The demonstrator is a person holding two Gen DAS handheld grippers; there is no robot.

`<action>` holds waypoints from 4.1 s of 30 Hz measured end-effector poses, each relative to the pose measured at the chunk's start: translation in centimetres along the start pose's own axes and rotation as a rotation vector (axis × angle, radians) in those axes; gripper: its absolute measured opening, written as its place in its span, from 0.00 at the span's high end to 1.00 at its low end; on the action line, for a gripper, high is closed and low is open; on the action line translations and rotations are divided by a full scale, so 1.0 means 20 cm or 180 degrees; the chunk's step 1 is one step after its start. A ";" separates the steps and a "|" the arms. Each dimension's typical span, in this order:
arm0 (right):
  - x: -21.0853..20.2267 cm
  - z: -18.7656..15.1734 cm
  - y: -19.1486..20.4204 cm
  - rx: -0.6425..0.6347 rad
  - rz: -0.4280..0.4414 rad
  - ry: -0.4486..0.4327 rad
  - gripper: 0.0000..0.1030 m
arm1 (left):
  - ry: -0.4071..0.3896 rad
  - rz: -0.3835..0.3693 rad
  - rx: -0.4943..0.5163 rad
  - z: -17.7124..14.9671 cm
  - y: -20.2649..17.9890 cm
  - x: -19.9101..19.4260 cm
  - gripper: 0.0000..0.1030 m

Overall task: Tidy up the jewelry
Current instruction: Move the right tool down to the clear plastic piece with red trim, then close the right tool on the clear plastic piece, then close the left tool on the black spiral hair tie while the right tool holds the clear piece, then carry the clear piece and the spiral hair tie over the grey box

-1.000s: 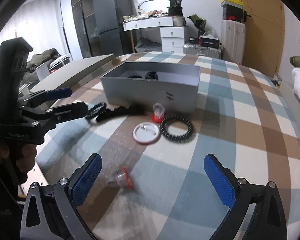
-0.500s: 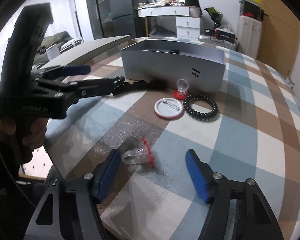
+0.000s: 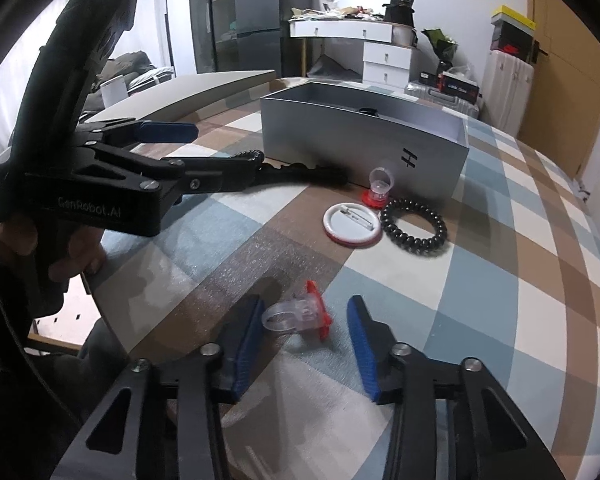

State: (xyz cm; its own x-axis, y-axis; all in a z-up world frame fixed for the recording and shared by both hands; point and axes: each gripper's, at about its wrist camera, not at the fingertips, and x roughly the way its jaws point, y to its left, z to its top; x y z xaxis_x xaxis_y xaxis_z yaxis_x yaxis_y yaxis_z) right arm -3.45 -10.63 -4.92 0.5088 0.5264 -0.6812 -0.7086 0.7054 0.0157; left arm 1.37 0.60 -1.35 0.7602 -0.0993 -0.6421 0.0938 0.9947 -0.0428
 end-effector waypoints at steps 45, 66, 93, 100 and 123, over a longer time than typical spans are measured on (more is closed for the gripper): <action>0.13 0.23 -0.17 0.0567 -0.0086 -0.0120 0.72 | 0.0169 -0.0019 -0.0135 0.00 0.02 0.04 0.01; 0.06 0.20 -0.29 0.0800 -0.0096 -0.0223 0.72 | 0.0430 0.0059 -0.0189 0.02 0.07 0.09 0.20; 0.08 0.19 -0.27 0.0778 -0.0037 -0.0183 0.71 | 0.0338 -0.0119 0.0071 0.03 0.03 0.07 0.96; 0.07 0.19 -0.27 0.0787 -0.0036 -0.0193 0.72 | 0.0214 -0.0158 0.0051 0.05 0.03 0.03 0.96; -0.07 0.26 -0.32 0.0996 0.0227 -0.0643 0.72 | -0.0268 -0.0243 -0.0139 0.16 0.06 -0.09 0.96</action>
State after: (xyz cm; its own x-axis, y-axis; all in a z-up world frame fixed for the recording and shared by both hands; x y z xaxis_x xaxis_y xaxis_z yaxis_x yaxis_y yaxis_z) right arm 3.03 -13.44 -0.24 0.5719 0.6404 -0.5126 -0.5781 0.7580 0.3020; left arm 2.24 1.92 2.15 0.8034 -0.1748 -0.5691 0.1267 0.9842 -0.1235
